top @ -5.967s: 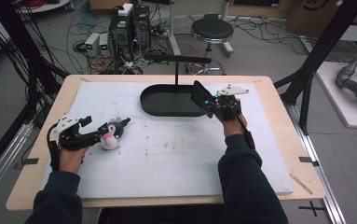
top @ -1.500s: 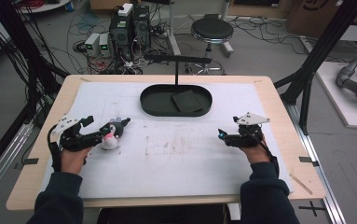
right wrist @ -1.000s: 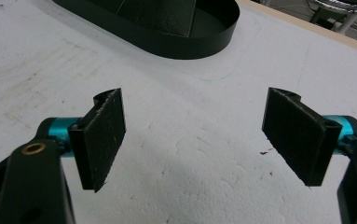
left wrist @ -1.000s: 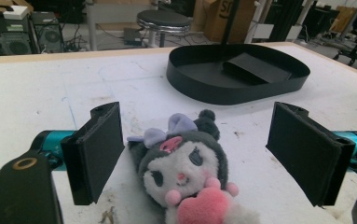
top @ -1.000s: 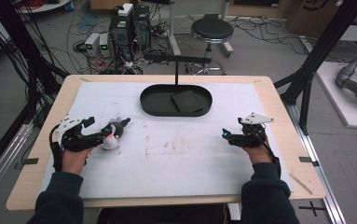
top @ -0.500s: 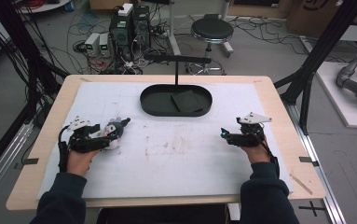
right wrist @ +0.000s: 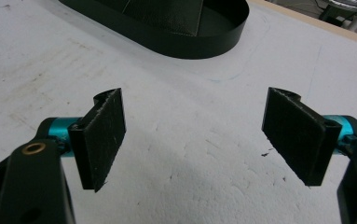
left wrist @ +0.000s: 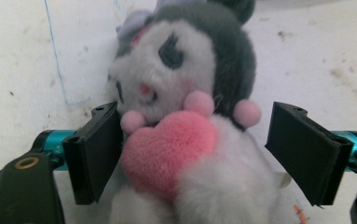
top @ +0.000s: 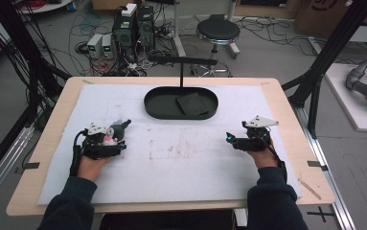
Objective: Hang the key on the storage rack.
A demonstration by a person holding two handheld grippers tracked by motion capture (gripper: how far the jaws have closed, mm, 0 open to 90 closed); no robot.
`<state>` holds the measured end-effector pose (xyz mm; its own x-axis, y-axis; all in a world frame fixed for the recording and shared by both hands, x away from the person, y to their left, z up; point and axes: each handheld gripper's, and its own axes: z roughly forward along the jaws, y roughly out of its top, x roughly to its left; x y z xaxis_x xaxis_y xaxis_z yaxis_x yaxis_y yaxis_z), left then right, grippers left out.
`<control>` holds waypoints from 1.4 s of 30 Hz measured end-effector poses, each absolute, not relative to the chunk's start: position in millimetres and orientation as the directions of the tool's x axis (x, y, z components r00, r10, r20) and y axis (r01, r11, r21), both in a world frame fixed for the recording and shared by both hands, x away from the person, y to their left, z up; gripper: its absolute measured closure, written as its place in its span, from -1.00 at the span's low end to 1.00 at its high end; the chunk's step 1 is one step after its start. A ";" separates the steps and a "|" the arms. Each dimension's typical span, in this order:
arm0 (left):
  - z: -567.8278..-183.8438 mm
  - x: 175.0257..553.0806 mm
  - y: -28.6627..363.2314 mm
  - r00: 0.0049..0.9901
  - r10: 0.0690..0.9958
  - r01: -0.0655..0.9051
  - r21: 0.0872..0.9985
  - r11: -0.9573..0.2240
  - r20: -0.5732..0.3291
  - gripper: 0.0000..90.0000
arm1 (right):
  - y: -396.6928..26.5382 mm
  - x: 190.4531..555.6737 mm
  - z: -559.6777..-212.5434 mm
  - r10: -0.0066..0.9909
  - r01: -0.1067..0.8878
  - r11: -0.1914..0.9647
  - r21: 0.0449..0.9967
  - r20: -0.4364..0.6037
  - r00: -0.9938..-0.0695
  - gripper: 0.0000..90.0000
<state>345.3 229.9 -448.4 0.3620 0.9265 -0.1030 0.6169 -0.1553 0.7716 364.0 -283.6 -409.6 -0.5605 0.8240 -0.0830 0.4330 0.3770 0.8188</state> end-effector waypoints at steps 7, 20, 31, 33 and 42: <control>-442.5 343.2 233.4 0.324 0.940 0.581 0.807 -0.106 -0.110 -0.41 | -282.6 363.7 -409.9 0.820 0.430 0.379 0.819 -0.082 -0.567 -0.51; -438.0 345.6 232.0 0.373 0.921 0.561 0.818 -0.127 -0.112 -0.07 | -284.1 362.3 -408.8 0.823 0.433 0.367 0.823 -0.071 -0.564 -0.52; -383.5 338.9 244.0 0.486 0.857 0.379 0.925 -0.029 -0.172 -0.04 | -289.0 363.5 -407.7 0.824 0.429 0.342 0.836 -0.047 -0.564 -0.51; -371.8 340.3 244.6 0.502 0.846 0.361 0.933 -0.017 -0.178 -0.04 | -289.6 363.3 -407.0 0.823 0.425 0.337 0.840 -0.044 -0.566 -0.51; -327.2 357.1 241.2 0.576 0.781 0.333 0.942 0.045 -0.241 -0.04 | -290.8 362.6 -405.1 0.819 0.413 0.323 0.851 -0.033 -0.573 -0.51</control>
